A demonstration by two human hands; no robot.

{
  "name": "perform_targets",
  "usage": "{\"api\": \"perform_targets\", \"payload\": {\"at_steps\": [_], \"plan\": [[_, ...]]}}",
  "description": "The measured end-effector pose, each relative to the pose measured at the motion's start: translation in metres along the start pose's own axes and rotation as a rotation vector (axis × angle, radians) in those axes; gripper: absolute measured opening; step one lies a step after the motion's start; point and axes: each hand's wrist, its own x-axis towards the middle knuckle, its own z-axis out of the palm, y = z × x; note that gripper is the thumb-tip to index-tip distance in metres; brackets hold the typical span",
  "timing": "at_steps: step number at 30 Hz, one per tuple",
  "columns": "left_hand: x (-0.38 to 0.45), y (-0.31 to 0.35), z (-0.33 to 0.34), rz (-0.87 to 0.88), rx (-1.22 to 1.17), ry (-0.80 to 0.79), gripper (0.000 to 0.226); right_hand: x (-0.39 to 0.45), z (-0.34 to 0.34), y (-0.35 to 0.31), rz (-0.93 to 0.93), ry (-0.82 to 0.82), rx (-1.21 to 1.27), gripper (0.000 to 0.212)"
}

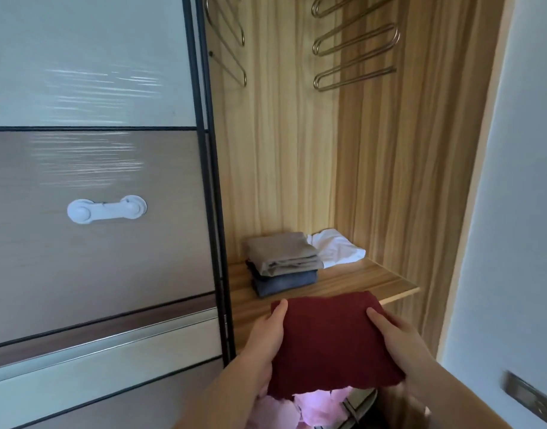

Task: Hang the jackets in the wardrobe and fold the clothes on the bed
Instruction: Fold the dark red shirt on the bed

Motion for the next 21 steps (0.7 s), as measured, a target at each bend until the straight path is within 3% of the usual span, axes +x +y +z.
{"api": "perform_targets", "payload": {"at_steps": [5,10,16,21], "plan": [[0.077,0.006,0.008,0.067,-0.151,-0.122,0.041,0.074,0.012,-0.003,-0.046,0.079,-0.106,0.028],[0.126,0.009,0.02,0.068,-0.237,-0.138,0.034,0.136,0.015,-0.004,-0.003,0.106,-0.069,0.018],[0.192,0.027,0.03,0.117,-0.22,0.014,0.016,0.217,0.042,-0.008,0.045,0.071,-0.032,0.009],[0.237,0.048,0.036,0.117,-0.206,0.174,0.008,0.289,0.065,-0.01,0.119,-0.096,0.038,0.012]]}}
